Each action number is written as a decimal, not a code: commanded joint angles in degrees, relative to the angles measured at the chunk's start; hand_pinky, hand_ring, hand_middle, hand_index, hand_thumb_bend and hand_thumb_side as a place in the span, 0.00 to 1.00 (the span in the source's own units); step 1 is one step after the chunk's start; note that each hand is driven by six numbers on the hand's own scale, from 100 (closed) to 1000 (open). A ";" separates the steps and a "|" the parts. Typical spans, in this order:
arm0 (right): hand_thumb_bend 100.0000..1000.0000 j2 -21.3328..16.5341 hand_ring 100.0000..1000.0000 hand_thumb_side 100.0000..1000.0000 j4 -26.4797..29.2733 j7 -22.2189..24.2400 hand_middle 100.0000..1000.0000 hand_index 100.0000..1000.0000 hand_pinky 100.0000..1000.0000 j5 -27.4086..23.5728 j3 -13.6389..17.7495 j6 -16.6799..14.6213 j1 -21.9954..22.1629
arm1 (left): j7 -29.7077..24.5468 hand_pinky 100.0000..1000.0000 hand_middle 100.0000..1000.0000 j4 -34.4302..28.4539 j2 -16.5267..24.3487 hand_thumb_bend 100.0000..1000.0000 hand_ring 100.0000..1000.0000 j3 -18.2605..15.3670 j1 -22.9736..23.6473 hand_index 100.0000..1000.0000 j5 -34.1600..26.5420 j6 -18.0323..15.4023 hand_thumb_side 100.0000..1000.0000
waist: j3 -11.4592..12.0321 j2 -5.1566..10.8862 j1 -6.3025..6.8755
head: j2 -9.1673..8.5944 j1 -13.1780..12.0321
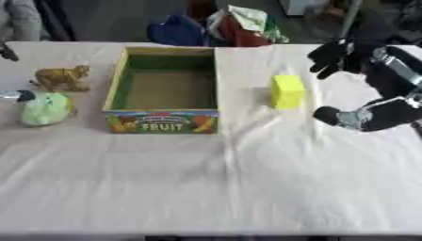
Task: Pick up objects on the table and place them in the box.
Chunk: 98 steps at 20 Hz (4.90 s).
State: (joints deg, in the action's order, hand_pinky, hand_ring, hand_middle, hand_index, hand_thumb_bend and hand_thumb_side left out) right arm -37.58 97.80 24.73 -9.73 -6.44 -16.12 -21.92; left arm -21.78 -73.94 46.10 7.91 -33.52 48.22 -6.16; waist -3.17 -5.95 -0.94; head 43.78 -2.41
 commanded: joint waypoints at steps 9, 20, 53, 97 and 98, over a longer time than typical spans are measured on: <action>0.25 -0.83 0.71 0.27 -0.15 -0.46 0.74 0.74 0.65 -0.12 0.42 -0.17 -0.60 | -3.36 0.65 0.61 10.10 -3.42 0.59 0.62 0.37 -4.42 0.69 5.57 -4.16 0.44 | -0.17 1.10 0.02 | 0.32 0.28; 0.22 -0.47 0.71 0.28 -0.35 -0.34 0.74 0.74 0.65 -0.24 0.31 -0.18 -0.60 | -1.61 0.65 0.62 17.95 -8.08 0.53 0.62 0.08 -6.48 0.70 9.23 -4.55 0.39 | -0.43 1.25 -0.30 | 0.34 0.38; 0.14 0.51 0.71 0.33 -0.93 0.94 0.74 0.74 0.65 -0.38 -0.94 0.06 -1.15 | 1.49 0.52 0.35 6.42 -19.25 0.00 0.38 7.19 -19.48 0.47 8.27 -9.21 0.07 | -1.98 1.73 -0.42 | -0.37 -0.59; 0.11 0.63 0.71 0.36 -1.77 2.12 0.74 0.74 0.65 -0.21 -0.79 0.19 -0.96 | 5.62 0.65 0.59 11.26 -6.08 0.46 0.60 0.37 -18.18 0.70 12.31 -7.68 0.23 | -2.16 1.34 0.53 | -1.98 0.37; 0.11 0.67 0.71 0.36 -1.79 2.10 0.74 0.74 0.65 -0.21 -0.75 0.19 -0.94 | 6.14 0.66 0.59 12.78 -6.20 0.47 0.61 0.37 -18.23 0.70 13.64 -8.22 0.23 | -2.23 1.30 0.51 | -1.99 0.31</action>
State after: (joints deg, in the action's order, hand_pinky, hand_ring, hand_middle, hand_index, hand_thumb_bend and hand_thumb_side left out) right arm -35.54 95.71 26.63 -9.74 -8.02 -15.75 -22.15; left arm -16.60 -62.27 38.30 9.25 -50.81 60.48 -13.99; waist -5.35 -5.32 -0.44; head 42.26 -2.13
